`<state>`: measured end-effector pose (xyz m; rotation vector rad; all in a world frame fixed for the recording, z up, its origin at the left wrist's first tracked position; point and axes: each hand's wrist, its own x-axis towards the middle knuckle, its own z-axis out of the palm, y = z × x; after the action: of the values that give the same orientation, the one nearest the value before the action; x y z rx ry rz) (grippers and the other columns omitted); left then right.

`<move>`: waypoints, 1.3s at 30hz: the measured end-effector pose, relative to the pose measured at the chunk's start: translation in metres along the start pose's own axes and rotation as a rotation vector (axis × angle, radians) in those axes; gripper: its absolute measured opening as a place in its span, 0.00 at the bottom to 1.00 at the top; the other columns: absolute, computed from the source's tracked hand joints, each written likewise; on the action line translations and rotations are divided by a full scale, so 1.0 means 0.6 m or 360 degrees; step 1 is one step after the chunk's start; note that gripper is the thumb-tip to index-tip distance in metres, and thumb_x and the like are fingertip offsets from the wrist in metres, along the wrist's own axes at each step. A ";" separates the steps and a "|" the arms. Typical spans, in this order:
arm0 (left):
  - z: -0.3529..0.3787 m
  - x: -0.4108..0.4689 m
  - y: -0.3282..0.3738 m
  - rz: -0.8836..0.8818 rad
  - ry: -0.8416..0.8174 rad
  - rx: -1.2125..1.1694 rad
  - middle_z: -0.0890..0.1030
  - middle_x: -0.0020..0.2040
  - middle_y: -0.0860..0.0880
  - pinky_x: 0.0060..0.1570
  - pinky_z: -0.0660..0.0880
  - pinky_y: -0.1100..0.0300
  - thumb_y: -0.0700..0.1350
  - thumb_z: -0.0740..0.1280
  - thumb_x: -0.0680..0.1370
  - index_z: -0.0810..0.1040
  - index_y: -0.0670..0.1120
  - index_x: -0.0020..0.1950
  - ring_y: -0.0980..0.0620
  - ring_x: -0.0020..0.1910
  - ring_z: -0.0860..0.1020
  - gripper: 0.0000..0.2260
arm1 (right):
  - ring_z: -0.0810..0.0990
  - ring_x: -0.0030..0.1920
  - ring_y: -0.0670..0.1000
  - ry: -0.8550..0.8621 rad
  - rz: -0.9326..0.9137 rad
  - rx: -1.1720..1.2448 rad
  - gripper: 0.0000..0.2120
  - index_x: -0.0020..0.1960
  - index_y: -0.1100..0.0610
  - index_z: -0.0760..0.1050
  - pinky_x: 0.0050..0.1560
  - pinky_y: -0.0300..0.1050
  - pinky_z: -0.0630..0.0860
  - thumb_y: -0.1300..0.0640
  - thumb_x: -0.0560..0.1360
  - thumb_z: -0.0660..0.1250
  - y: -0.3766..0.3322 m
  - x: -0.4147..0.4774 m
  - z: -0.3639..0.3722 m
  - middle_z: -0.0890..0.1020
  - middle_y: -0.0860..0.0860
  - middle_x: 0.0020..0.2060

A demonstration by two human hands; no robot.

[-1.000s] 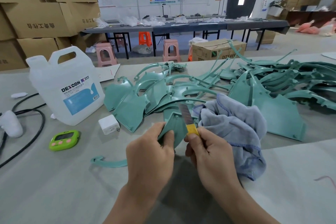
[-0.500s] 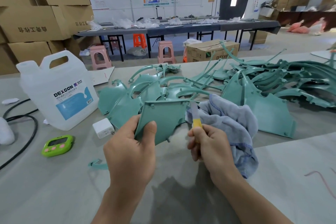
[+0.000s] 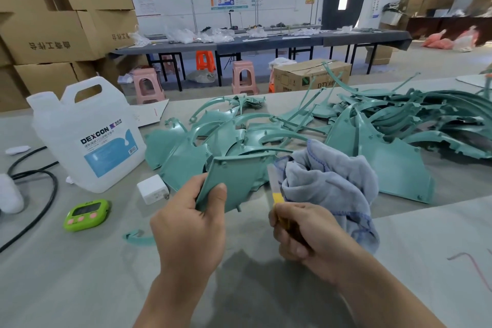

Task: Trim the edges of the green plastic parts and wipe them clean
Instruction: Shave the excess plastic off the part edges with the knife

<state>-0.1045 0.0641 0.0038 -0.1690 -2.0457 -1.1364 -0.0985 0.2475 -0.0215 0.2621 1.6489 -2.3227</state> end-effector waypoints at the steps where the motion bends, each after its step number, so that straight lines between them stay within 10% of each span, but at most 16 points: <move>1: 0.000 0.000 -0.001 -0.0015 -0.0002 -0.0007 0.75 0.33 0.68 0.35 0.64 0.77 0.47 0.68 0.76 0.70 0.60 0.37 0.68 0.34 0.72 0.12 | 0.59 0.17 0.48 0.0009 0.0031 -0.0026 0.14 0.41 0.64 0.76 0.23 0.38 0.57 0.60 0.83 0.60 0.001 0.000 -0.001 0.71 0.58 0.26; 7: 0.000 0.000 0.000 0.0050 0.0073 -0.0046 0.74 0.32 0.61 0.33 0.64 0.74 0.50 0.67 0.76 0.70 0.59 0.37 0.64 0.34 0.71 0.10 | 0.59 0.18 0.50 0.0058 0.0013 -0.0035 0.14 0.40 0.64 0.76 0.24 0.40 0.55 0.62 0.82 0.59 0.008 -0.002 0.007 0.72 0.58 0.26; 14: 0.011 -0.011 -0.009 0.0407 -0.0170 0.0563 0.80 0.29 0.53 0.32 0.63 0.65 0.47 0.74 0.72 0.85 0.52 0.47 0.49 0.27 0.77 0.05 | 0.77 0.38 0.50 0.0572 -0.1019 -0.0131 0.16 0.36 0.58 0.80 0.40 0.44 0.72 0.61 0.82 0.64 -0.001 -0.001 0.002 0.85 0.52 0.38; 19: 0.018 -0.015 -0.008 0.0624 -0.0458 0.0527 0.83 0.35 0.57 0.31 0.64 0.64 0.48 0.74 0.70 0.86 0.55 0.48 0.55 0.31 0.77 0.07 | 0.79 0.65 0.45 -0.0049 -0.1026 -0.0468 0.13 0.35 0.60 0.79 0.56 0.38 0.75 0.57 0.76 0.65 -0.010 -0.008 -0.007 0.87 0.48 0.54; 22: 0.014 -0.010 -0.019 0.0671 -0.0369 0.0467 0.84 0.39 0.57 0.34 0.71 0.63 0.51 0.75 0.71 0.86 0.55 0.50 0.55 0.36 0.81 0.08 | 0.82 0.55 0.45 -0.0152 -0.1039 -0.0588 0.12 0.38 0.60 0.83 0.48 0.34 0.75 0.60 0.77 0.66 -0.015 -0.016 0.002 0.86 0.54 0.49; 26: 0.011 -0.002 -0.007 0.0437 0.0224 0.0401 0.83 0.52 0.53 0.50 0.67 0.68 0.51 0.75 0.72 0.82 0.51 0.60 0.53 0.55 0.78 0.17 | 0.84 0.47 0.44 0.0179 -0.1048 -0.0403 0.12 0.45 0.54 0.88 0.46 0.33 0.76 0.62 0.80 0.66 -0.016 -0.014 0.011 0.88 0.50 0.46; 29: 0.016 -0.005 -0.003 0.0264 0.0363 0.0314 0.76 0.41 0.55 0.45 0.64 0.62 0.51 0.73 0.73 0.74 0.50 0.50 0.52 0.43 0.70 0.12 | 0.83 0.51 0.48 0.0495 -0.0902 -0.0024 0.12 0.47 0.55 0.88 0.52 0.45 0.79 0.59 0.81 0.65 -0.011 0.001 0.009 0.87 0.52 0.50; 35: 0.045 -0.029 -0.008 -0.0360 -0.0743 0.0758 0.82 0.39 0.54 0.41 0.67 0.57 0.70 0.54 0.75 0.81 0.54 0.50 0.46 0.44 0.79 0.25 | 0.86 0.50 0.53 0.0416 -0.0653 0.0600 0.16 0.48 0.58 0.87 0.54 0.46 0.83 0.59 0.84 0.61 -0.022 -0.004 0.005 0.86 0.60 0.53; 39: 0.063 -0.028 0.020 -0.1512 -0.0633 -0.0855 0.86 0.51 0.44 0.49 0.81 0.50 0.54 0.70 0.78 0.81 0.43 0.57 0.44 0.49 0.85 0.16 | 0.85 0.55 0.59 0.0248 -0.0625 0.0551 0.13 0.52 0.62 0.86 0.60 0.52 0.81 0.56 0.78 0.65 -0.001 -0.006 0.026 0.85 0.62 0.55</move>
<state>-0.1085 0.1041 -0.0111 0.3976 -2.1384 -2.3889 -0.0949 0.2334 -0.0145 0.2076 1.4601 -2.9550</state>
